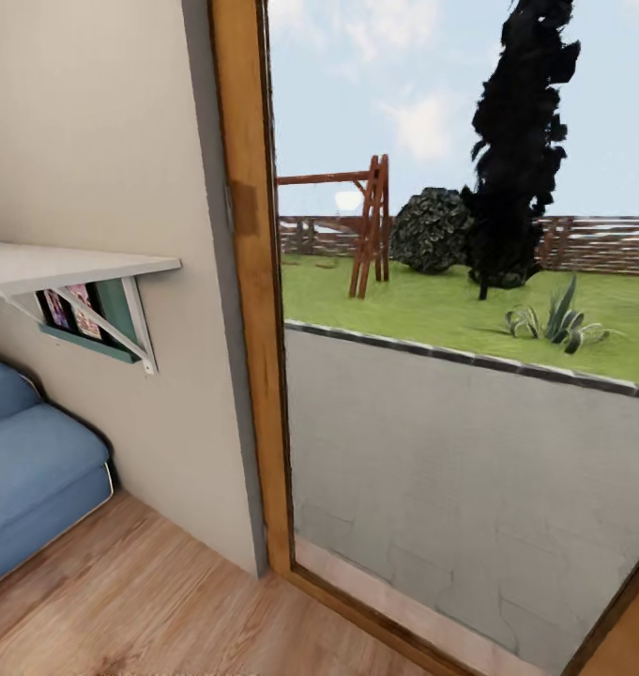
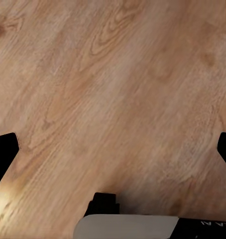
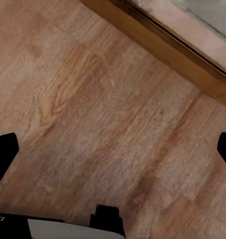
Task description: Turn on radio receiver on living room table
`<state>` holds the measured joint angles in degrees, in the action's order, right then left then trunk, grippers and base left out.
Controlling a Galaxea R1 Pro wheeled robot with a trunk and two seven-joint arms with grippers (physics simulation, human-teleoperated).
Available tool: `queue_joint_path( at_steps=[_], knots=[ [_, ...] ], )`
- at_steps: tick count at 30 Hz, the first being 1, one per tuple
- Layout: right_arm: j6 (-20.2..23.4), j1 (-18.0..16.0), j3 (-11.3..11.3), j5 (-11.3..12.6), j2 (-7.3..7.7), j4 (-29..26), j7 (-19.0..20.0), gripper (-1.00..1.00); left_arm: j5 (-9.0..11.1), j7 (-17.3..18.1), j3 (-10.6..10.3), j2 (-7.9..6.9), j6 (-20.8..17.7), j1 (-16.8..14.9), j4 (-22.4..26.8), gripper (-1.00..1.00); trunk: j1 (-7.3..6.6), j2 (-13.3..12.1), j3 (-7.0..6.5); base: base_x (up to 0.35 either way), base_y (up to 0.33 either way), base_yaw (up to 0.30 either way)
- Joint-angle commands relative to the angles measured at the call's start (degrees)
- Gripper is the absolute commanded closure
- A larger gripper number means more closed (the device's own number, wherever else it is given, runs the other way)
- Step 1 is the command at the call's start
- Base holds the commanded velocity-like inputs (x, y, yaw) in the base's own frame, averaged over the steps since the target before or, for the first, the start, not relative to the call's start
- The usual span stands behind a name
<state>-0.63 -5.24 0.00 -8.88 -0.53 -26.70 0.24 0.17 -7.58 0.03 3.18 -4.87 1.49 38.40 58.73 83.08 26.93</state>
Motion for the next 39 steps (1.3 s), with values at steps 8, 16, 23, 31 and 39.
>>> queue_joint_path(
  at_steps=[8,16,23,31,39],
  knots=[
    [-0.07,-0.03,0.0,-0.06,0.4,-1.16,-0.06,-1.0,-0.06,-0.06,0.07,0.04,2.07,0.0,-0.36,-1.0,0.0,0.0,0.0,0.0,0.0,0.3],
    [-0.07,-0.04,0.0,-0.08,0.52,-1.24,-0.06,-1.0,-0.08,-0.07,0.12,-0.04,2.27,0.0,-0.47,-1.0,0.0,0.0,0.0,0.0,0.0,0.3],
    [-0.07,-0.04,0.0,-0.08,0.53,-1.24,-0.06,-1.0,-0.09,-0.12,0.23,-0.17,2.32,0.0,-0.44,-1.0,0.0,0.0,0.0,0.0,0.0,0.3],
    [-0.07,-0.04,0.0,-0.08,0.49,-1.17,-0.06,-1.0,-0.09,-0.15,0.28,-0.19,2.32,0.0,-0.46,-1.0,0.0,0.0,0.0,0.0,0.0,0.3],
    [-0.07,-0.04,0.0,-0.08,0.45,-1.16,-0.06,-1.0,-0.09,-0.21,0.3,-0.19,2.32,0.0,-0.5,-1.0,0.0,0.0,0.0,0.0,0.0,0.3]
  ],
)
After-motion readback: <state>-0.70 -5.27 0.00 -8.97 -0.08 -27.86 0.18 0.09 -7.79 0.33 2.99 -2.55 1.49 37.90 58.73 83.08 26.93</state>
